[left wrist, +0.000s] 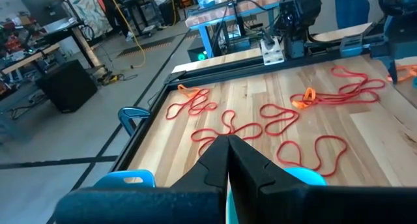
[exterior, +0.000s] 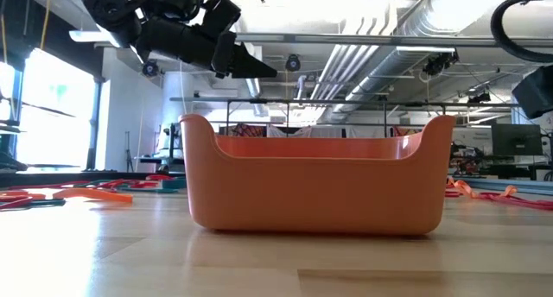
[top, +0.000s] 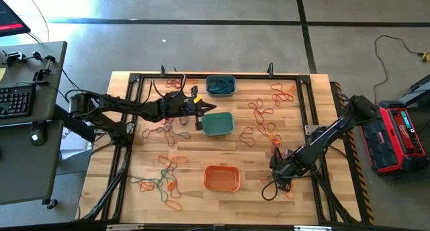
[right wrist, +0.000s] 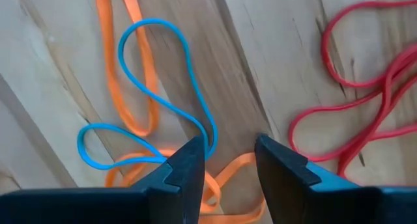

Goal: Sort rubber bands into baskets
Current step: Put the blue rubber band into the blue bin

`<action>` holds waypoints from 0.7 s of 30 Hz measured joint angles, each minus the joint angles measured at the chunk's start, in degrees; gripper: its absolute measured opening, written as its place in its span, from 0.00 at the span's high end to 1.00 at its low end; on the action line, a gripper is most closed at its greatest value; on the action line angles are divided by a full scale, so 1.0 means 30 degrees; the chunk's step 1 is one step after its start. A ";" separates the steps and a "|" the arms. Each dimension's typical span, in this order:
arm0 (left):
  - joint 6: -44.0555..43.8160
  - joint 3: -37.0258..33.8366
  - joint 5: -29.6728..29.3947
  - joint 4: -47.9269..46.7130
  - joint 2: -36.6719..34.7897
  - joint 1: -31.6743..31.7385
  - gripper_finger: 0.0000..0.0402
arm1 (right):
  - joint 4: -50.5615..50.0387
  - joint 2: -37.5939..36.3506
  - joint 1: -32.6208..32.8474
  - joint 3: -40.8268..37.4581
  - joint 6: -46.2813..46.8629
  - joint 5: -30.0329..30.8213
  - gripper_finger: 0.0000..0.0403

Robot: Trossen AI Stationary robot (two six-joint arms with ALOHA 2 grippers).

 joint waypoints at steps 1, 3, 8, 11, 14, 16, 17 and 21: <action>0.0000 0.0000 0.0000 0.0000 0.0000 0.0000 1.00 | 0.0007 0.0000 0.0121 0.0000 -0.0018 0.0068 0.69; -0.0007 0.0000 0.0000 0.0000 0.0000 0.0000 1.00 | 0.0023 0.0000 0.0310 0.0000 -0.0062 0.0176 0.69; -0.0007 0.0000 0.0000 -0.0029 0.0000 0.0000 1.00 | 0.0389 0.0000 0.0546 0.0000 -0.0059 0.0171 0.69; 0.0000 0.0000 0.0000 -0.0036 0.0000 0.0000 1.00 | 0.0673 0.0000 0.0544 0.0000 0.0010 0.0168 0.69; 0.0000 0.0000 0.0000 -0.0036 0.0000 0.0000 1.00 | 0.0601 0.0000 0.0540 0.0000 0.0489 0.0168 0.69; 0.0005 0.0000 0.0000 -0.0040 0.0000 0.0000 1.00 | 0.0597 0.0000 0.0540 0.0000 0.0375 0.0172 0.69; 0.0007 0.0003 0.0000 -0.0044 0.0000 0.0000 1.00 | 0.0597 0.0000 0.0540 0.0000 0.0099 0.0174 0.69; 0.0007 0.0007 0.0000 -0.0048 0.0000 0.0000 1.00 | 0.0631 0.0000 0.0540 0.0000 -0.0808 0.0168 0.69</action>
